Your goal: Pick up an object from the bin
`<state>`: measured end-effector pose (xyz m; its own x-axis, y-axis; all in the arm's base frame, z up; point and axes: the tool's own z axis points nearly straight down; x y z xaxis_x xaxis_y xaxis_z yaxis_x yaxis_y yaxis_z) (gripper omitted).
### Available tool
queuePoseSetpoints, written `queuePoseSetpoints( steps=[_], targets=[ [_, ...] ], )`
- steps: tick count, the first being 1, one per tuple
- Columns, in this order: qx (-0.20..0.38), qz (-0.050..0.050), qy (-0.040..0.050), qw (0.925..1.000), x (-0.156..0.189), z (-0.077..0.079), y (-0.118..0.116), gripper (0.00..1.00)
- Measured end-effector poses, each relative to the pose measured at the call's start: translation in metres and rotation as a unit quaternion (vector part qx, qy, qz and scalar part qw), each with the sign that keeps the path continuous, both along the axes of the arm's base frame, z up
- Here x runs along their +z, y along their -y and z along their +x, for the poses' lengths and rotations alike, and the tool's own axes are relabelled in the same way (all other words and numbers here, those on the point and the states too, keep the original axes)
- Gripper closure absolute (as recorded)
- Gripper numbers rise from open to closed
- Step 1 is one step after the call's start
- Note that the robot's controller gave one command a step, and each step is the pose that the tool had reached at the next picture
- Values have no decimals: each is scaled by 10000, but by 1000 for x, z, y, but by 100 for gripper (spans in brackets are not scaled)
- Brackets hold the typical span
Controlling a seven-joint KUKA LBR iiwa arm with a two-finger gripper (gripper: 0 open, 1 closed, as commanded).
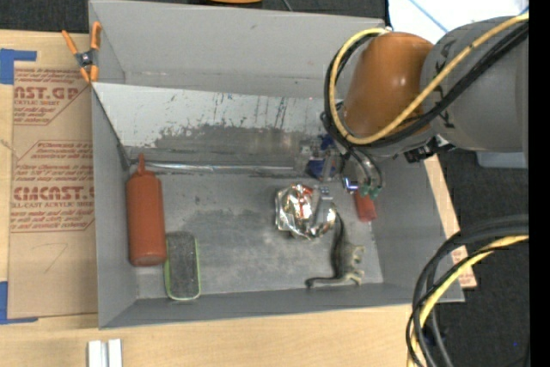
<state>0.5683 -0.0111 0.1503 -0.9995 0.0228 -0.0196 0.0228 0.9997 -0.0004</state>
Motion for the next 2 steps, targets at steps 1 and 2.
queuePoseSetpoints(
  steps=[1,2],
  targets=[
    [120,11,-136,9998,-75,-4,-1,0],
    [-291,16,-10,9996,-79,-8,10,0]
  ],
)
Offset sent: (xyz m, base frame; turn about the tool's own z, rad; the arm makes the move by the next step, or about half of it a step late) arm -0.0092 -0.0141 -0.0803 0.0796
